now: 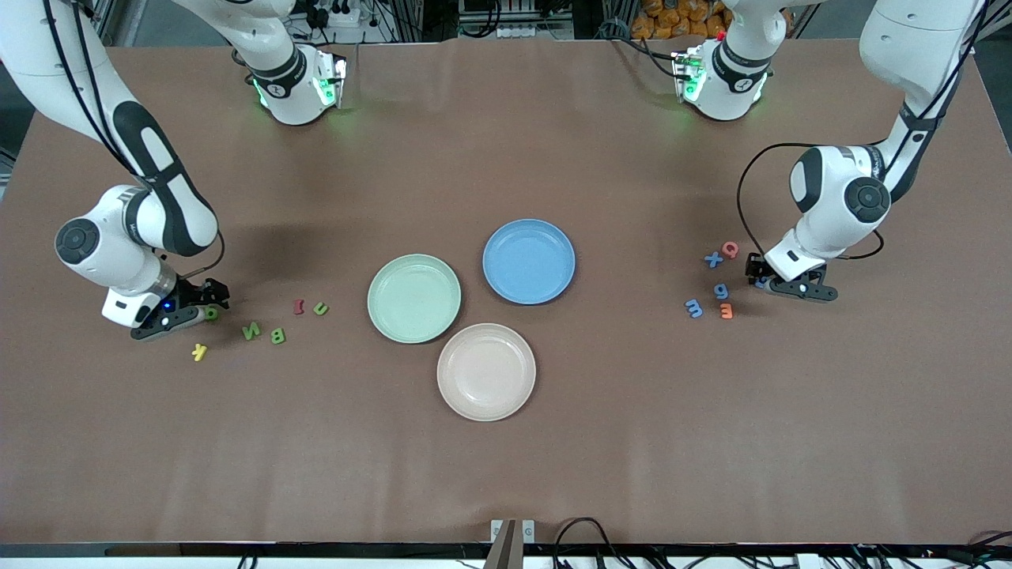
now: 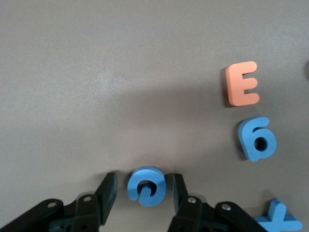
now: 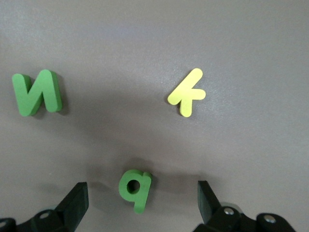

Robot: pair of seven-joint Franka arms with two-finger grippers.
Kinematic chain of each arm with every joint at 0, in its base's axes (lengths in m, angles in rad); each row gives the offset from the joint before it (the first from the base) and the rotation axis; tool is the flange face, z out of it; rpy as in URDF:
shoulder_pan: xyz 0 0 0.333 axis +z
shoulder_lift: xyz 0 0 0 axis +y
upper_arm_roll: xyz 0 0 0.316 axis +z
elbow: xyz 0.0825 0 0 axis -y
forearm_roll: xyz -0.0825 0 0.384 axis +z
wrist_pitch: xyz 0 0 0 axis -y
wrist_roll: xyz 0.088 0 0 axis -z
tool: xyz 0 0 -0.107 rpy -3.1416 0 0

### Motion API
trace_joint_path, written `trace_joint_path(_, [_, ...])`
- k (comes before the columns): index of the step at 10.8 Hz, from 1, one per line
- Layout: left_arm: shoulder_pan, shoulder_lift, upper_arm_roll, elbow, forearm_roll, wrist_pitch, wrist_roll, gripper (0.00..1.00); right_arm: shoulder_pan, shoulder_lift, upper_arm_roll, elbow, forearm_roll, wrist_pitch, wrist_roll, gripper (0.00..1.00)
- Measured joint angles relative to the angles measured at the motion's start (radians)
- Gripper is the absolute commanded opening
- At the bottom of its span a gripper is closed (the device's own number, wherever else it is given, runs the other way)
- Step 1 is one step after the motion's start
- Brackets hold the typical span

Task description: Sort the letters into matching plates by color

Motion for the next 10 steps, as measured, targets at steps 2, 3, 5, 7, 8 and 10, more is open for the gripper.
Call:
trace_joint_path(2, [0.000, 0.002, 0.000, 0.003, 0.000, 0.001, 0.000, 0.40, 0.000, 0.000, 0.000, -0.011, 0.000, 0.014, 0.000, 0.91])
trace_joint_path(3, [0.000, 0.004, 0.000, 0.004, 0.000, 0.001, 0.000, 0.30, 0.000, 0.000, 0.002, -0.014, 0.000, 0.017, 0.000, 0.83])
trace_joint_path(5, [-0.002, 0.006, -0.002, 0.007, 0.000, 0.003, 0.000, 0.12, 0.000, 0.000, 0.009, -0.021, 0.000, 0.023, 0.000, 0.67])
trace_joint_path(7, [-0.001, 0.008, -0.002, 0.010, 0.000, 0.004, 0.000, 0.00, 0.000, -0.004, 0.013, -0.022, 0.001, 0.025, 0.000, 0.57])
trace_joint_path(8, [-0.001, 0.008, -0.002, 0.011, 0.000, 0.004, 0.000, 0.00, 0.000, -0.006, 0.013, -0.023, 0.001, 0.025, 0.001, 0.51])
trace_joint_path(10, [0.004, 0.008, -0.002, 0.013, 0.000, 0.006, 0.000, 0.00, -0.001, -0.008, 0.012, -0.023, 0.001, 0.027, 0.001, 0.40])
